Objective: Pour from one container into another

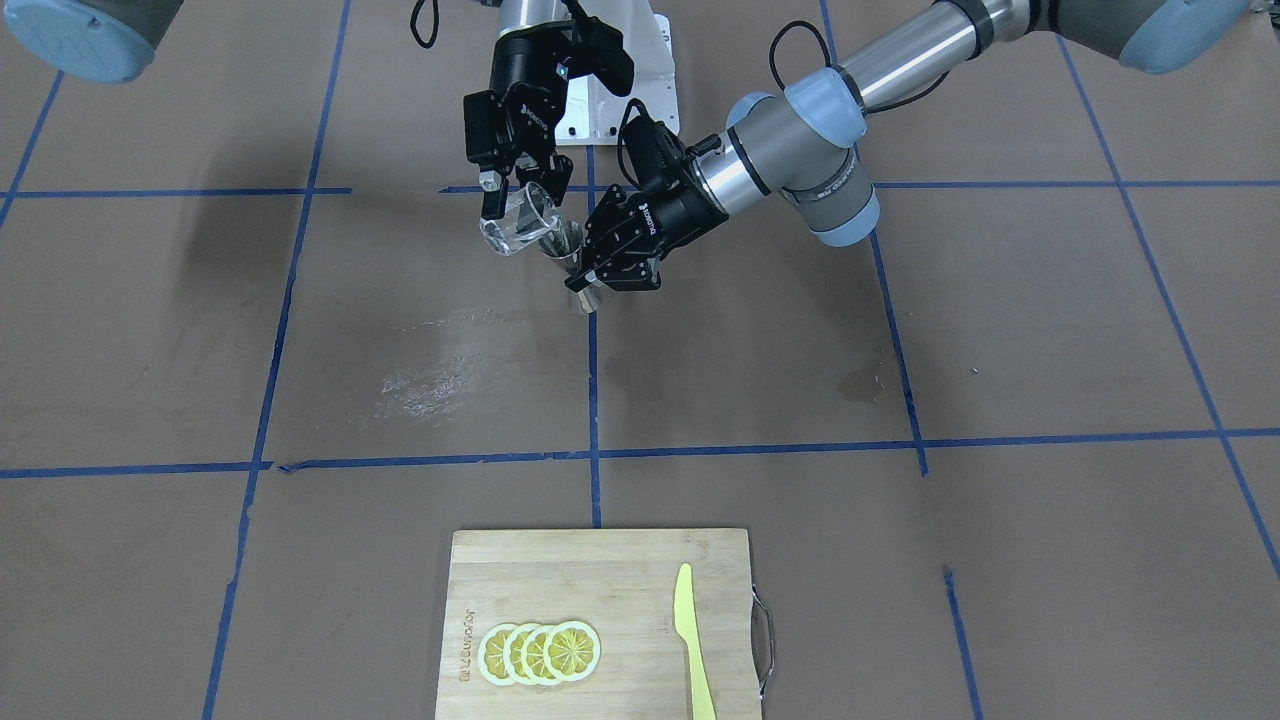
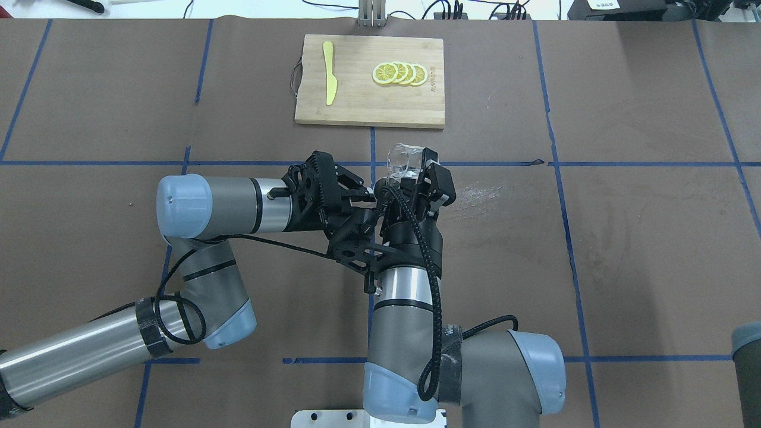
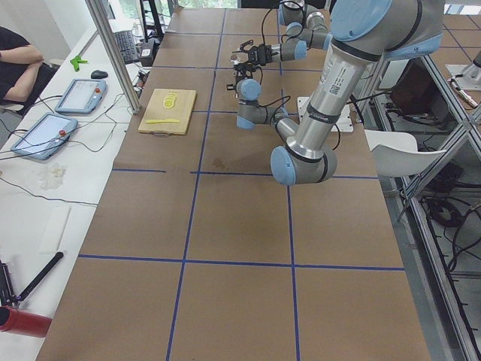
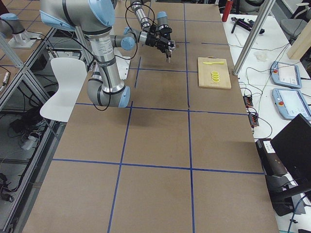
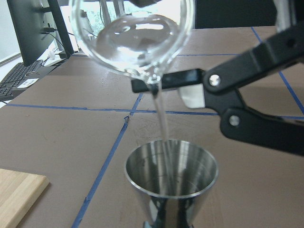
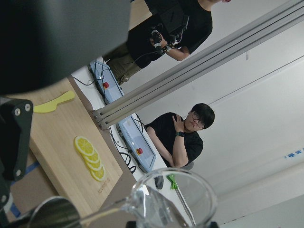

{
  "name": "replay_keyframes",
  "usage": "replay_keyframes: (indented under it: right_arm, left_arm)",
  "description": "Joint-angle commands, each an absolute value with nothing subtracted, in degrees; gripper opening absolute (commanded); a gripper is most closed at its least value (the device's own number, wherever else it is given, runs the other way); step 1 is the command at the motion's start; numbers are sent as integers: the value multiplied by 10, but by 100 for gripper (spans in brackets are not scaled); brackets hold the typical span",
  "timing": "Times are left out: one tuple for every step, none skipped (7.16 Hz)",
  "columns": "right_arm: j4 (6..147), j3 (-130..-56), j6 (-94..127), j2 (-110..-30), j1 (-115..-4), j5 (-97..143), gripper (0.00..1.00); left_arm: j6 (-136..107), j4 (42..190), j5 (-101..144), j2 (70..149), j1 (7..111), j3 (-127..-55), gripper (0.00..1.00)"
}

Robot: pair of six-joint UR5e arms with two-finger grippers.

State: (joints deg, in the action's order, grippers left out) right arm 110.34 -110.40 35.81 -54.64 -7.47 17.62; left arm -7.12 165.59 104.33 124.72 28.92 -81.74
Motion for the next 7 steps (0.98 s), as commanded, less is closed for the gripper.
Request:
replay_keyframes:
  right_arm:
    - [1125,-1105,332,-539,-75,174,0]
    - [1125,-1105,329,-539,-75,174,0]
    - [1126,-1105,322,-539,-75,174,0]
    - [1126,-1105,317,-540,-75,173,0]
    - [1127,-1105,307,-540,-75,170,0]
    - [1127,-1105,303,-541,-75,169,0]
    - [1128,-1105,293,-541,-76,165,0]
  left_arm:
    - [-71,1656,1043,1247,289,-817,0]
    - [-71,1656,1043,1247,289,-817,0]
    - [-71,1656,1043,1247,289,-817,0]
    - [-71,1656,1043,1247,289,-817,0]
    - [-71,1656,1043,1247,289,-817,0]
    - [-71,1656,1043,1247,289,-817,0]
    - [-71,1656,1043,1247,289,-817,0]
